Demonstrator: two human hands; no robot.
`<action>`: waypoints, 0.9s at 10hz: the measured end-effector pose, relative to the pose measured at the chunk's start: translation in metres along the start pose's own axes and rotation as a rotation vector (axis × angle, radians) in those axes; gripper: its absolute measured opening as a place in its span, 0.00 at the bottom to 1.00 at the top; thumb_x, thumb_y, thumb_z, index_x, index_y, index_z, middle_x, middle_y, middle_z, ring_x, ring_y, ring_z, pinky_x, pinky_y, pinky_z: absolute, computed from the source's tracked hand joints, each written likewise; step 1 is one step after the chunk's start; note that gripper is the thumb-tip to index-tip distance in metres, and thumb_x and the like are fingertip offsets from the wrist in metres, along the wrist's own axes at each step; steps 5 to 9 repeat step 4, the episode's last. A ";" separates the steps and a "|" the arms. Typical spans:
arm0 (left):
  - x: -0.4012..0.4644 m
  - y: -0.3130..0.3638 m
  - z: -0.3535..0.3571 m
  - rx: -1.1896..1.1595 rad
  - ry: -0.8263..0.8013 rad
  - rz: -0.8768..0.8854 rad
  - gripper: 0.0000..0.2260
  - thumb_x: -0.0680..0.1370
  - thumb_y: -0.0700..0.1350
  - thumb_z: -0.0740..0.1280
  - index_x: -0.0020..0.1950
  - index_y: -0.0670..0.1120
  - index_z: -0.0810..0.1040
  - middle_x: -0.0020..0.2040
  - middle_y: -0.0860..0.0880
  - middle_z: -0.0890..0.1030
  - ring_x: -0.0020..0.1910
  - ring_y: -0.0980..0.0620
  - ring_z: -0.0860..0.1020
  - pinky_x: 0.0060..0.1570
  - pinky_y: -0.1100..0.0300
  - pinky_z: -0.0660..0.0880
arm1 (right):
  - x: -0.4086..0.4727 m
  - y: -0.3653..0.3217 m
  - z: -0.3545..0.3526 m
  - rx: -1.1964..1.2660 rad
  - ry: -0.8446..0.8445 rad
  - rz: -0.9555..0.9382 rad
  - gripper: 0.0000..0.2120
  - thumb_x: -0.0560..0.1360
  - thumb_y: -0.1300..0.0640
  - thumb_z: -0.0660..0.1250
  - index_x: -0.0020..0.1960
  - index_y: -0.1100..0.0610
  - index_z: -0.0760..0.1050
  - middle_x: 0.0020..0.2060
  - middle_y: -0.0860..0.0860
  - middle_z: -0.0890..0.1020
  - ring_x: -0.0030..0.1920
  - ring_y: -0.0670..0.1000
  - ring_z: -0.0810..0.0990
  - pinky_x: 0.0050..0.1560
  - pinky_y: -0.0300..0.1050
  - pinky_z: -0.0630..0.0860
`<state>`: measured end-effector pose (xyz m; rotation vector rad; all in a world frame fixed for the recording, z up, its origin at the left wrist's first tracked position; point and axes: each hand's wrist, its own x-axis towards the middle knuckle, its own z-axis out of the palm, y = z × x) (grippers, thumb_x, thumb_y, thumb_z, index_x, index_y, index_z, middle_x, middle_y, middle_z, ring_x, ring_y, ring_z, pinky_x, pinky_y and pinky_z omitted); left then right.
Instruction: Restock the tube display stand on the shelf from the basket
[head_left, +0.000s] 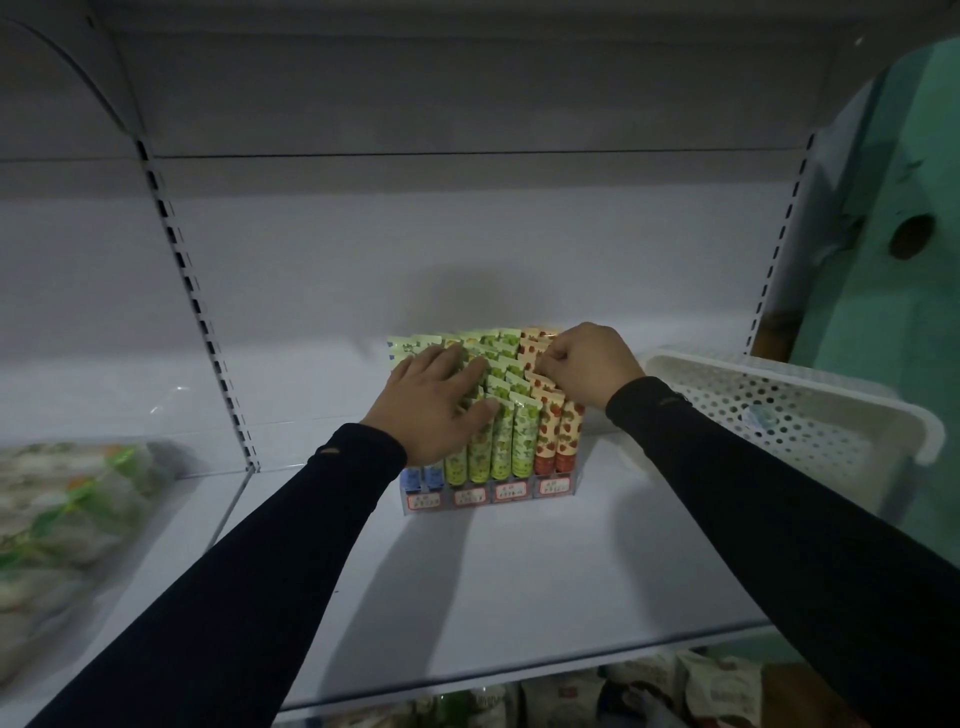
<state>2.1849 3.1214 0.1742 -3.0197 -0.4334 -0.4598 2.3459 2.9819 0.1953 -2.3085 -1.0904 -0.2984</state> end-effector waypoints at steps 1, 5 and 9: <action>-0.002 -0.001 -0.001 -0.018 0.030 0.005 0.28 0.81 0.64 0.50 0.79 0.54 0.56 0.80 0.48 0.55 0.78 0.47 0.50 0.75 0.50 0.47 | -0.006 -0.003 -0.007 0.054 0.032 -0.005 0.19 0.78 0.51 0.64 0.35 0.64 0.79 0.29 0.53 0.78 0.27 0.43 0.72 0.31 0.39 0.66; -0.036 -0.015 -0.023 -0.067 0.116 -0.069 0.40 0.72 0.70 0.44 0.78 0.49 0.60 0.78 0.45 0.61 0.77 0.47 0.56 0.75 0.52 0.52 | -0.035 -0.014 -0.036 0.083 0.087 -0.158 0.18 0.79 0.47 0.62 0.64 0.55 0.77 0.61 0.52 0.78 0.60 0.49 0.74 0.54 0.37 0.64; -0.036 -0.015 -0.023 -0.067 0.116 -0.069 0.40 0.72 0.70 0.44 0.78 0.49 0.60 0.78 0.45 0.61 0.77 0.47 0.56 0.75 0.52 0.52 | -0.035 -0.014 -0.036 0.083 0.087 -0.158 0.18 0.79 0.47 0.62 0.64 0.55 0.77 0.61 0.52 0.78 0.60 0.49 0.74 0.54 0.37 0.64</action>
